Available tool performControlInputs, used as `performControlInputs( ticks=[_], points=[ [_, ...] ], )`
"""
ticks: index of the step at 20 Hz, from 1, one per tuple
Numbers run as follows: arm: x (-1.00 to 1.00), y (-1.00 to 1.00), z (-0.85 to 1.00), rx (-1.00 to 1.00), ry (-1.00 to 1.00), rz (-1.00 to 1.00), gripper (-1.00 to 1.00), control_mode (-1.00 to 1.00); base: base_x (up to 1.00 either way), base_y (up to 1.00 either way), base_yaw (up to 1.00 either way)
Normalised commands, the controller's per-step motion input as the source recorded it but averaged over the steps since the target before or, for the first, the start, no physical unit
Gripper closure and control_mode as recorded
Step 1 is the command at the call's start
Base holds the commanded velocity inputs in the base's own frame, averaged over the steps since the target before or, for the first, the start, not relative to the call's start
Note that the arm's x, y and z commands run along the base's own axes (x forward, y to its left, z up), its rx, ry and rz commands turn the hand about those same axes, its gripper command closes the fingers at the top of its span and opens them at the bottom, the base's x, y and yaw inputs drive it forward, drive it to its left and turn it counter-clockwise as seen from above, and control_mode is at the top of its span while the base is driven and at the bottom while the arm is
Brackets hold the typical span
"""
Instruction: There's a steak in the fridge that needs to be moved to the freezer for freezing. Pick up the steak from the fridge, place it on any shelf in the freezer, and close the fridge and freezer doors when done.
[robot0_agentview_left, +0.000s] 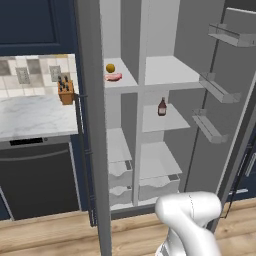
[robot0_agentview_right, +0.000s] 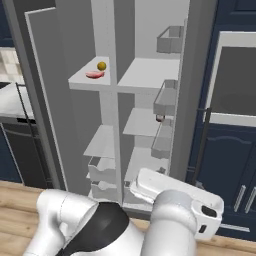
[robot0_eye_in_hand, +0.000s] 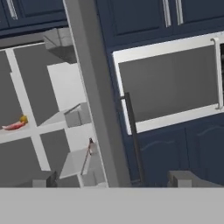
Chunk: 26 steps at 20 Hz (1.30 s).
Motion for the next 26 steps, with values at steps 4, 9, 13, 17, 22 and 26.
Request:
performControlInputs(
  ticks=[4,9,13,17,22,26],
  points=[
    [0.58,-0.26,-0.77,0.0,-0.16,0.0,-1.0,-1.0,0.0,0.0,0.0],
    [0.79,-0.47,-0.59,0.0,-0.1,0.0,-1.0,-1.0,0.0,0.0,0.0],
    [0.87,-0.53,-0.47,0.0,0.0,0.0,-1.0,-1.0,0.0,0.0,0.0],
    [0.78,-0.65,-0.39,0.0,0.0,0.0,-1.0,-1.0,0.0,0.0,0.0],
    [0.52,-0.75,-0.42,0.0,0.0,0.0,-1.0,-1.0,0.0,0.0,0.0],
    [0.56,-0.39,-0.62,0.0,0.0,0.0,-1.0,-1.0,0.0,0.0,0.0]
  ],
)
